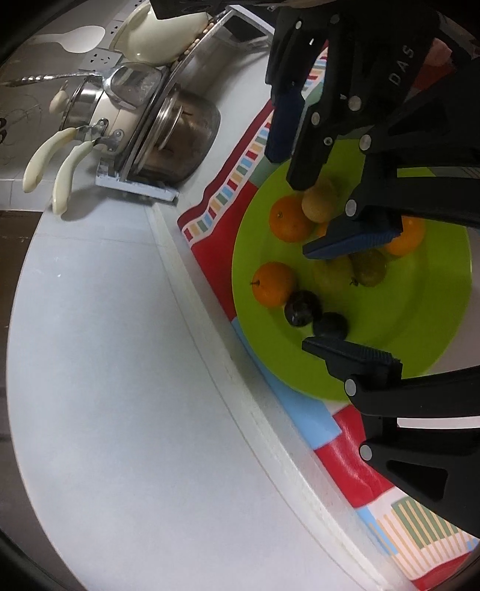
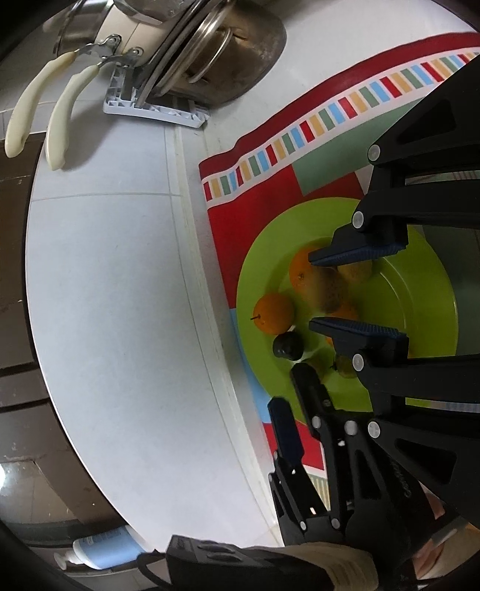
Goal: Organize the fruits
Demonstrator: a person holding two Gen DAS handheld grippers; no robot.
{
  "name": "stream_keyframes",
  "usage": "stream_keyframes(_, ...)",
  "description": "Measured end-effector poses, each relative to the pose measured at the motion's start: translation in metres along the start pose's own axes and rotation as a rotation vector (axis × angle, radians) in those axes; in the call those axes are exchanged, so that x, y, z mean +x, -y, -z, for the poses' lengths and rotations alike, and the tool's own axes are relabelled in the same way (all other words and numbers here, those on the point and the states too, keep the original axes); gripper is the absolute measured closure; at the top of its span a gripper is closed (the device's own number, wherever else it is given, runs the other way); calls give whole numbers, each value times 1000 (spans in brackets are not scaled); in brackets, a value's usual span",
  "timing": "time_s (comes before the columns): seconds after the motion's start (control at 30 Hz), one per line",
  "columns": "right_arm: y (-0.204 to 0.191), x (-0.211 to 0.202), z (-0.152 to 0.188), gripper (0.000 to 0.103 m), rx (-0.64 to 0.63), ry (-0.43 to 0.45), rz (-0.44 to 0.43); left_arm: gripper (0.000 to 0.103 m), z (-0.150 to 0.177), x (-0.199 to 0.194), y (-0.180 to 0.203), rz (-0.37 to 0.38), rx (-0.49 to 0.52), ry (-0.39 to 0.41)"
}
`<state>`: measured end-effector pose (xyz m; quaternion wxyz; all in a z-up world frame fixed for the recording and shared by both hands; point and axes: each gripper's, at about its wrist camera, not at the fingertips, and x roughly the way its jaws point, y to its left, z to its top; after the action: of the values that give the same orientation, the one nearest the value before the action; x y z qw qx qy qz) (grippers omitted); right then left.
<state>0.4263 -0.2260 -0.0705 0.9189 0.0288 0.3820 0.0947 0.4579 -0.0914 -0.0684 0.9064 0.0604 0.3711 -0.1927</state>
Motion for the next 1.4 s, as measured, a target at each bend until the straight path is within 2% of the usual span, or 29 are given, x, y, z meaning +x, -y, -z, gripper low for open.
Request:
stream_keyframes(0.27,-1,-21,5,69,3,32,28,60,6,-34,-3,-58,-26,33)
stream_keyframes(0.4,-6,-41,9,69,-1,57,30,54,10,-64,0,-79,-45,83)
stream_keyframes(0.57,-14,-76,16,68,-21,103,42,51,19,-99,6,-98,-63,122)
stream_keyframes(0.63,-17,-91,20,64,-22,124,44,46,26,-115,10,-114,-70,135)
stream_keyframes(0.8,-26,-124,34,64,-33,148,48,40,43,-149,20,-135,-81,167)
stream_keyframes(0.9,-32,-142,45,55,-41,158,49,34,55,-169,27,-148,-80,181)
stream_keyframes(1.1,-44,-174,67,54,-52,171,42,24,78,-204,37,-185,-95,208)
stream_keyframes(1.2,-47,-190,78,46,-52,183,46,21,89,-219,41,-197,-110,215)
stream_keyframes(1.4,-51,-215,96,46,-56,188,41,15,110,-245,53,-229,-114,231)
